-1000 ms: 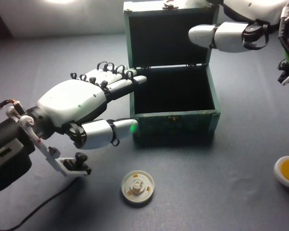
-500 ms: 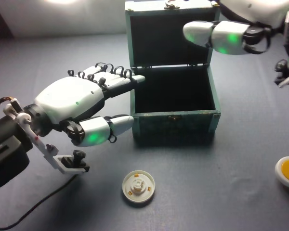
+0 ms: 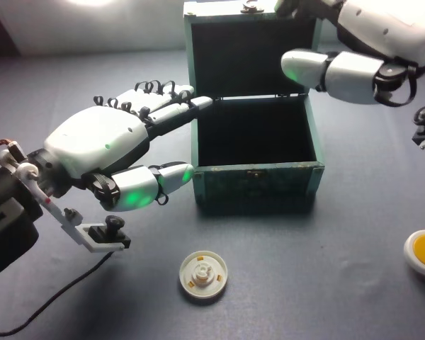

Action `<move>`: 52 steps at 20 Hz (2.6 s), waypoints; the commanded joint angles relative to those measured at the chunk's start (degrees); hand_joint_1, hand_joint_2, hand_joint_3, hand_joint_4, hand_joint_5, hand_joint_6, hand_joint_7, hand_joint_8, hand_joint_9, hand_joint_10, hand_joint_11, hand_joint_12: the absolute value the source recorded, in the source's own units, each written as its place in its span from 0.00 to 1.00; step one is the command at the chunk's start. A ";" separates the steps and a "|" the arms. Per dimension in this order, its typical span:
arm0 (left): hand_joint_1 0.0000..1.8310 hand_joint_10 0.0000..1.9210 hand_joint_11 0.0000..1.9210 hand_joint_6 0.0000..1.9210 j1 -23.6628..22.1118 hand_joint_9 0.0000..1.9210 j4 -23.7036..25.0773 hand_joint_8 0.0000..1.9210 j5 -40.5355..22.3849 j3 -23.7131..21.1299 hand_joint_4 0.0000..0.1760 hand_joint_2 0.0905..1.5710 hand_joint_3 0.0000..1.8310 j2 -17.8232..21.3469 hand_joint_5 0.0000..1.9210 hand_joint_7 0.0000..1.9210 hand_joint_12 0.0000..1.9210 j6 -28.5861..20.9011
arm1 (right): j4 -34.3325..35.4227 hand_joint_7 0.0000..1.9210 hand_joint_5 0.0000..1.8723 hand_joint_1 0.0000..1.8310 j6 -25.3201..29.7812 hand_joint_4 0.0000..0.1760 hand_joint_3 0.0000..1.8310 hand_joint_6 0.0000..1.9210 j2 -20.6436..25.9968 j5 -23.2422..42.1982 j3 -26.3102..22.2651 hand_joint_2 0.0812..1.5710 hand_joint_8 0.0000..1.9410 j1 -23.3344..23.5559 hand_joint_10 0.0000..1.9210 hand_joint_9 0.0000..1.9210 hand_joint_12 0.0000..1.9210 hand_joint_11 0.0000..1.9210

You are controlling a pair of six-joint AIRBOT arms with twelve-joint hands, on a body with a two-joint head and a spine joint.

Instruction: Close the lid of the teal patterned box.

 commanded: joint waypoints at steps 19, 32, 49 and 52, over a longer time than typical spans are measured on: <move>0.14 0.00 0.00 0.00 -0.92 0.03 0.23 0.00 -6.54 0.87 0.00 0.90 0.00 -0.84 0.07 0.03 0.23 -0.32 | 2.03 0.03 0.00 0.00 0.36 0.00 0.02 0.00 -7.30 -6.11 12.03 0.83 0.03 5.90 0.02 0.05 0.40 0.00; 0.20 0.00 0.00 0.00 -0.72 0.03 -0.26 0.00 -7.33 0.75 0.04 0.91 0.00 -0.65 0.07 0.04 0.34 -0.38 | 2.09 0.21 0.01 0.06 0.36 0.00 0.00 0.56 -6.18 -4.10 9.09 0.87 0.33 5.41 0.68 0.14 1.00 0.12; 0.09 0.02 0.00 0.01 4.22 0.10 -1.98 0.01 -12.96 -2.35 0.13 0.89 0.00 1.02 0.10 0.10 0.51 -0.84 | -1.64 0.07 0.00 0.02 0.61 0.00 0.00 0.41 3.65 10.96 -3.29 0.87 0.30 -3.46 0.56 0.02 0.92 0.00; 0.06 0.04 0.00 0.02 5.00 0.16 -2.00 0.01 -14.03 -3.09 0.24 0.89 0.00 1.51 0.14 0.15 0.72 -0.83 | -2.14 0.06 0.00 0.02 2.36 0.00 0.00 0.44 6.47 15.61 -5.44 0.87 0.34 -6.05 0.63 0.00 0.97 0.00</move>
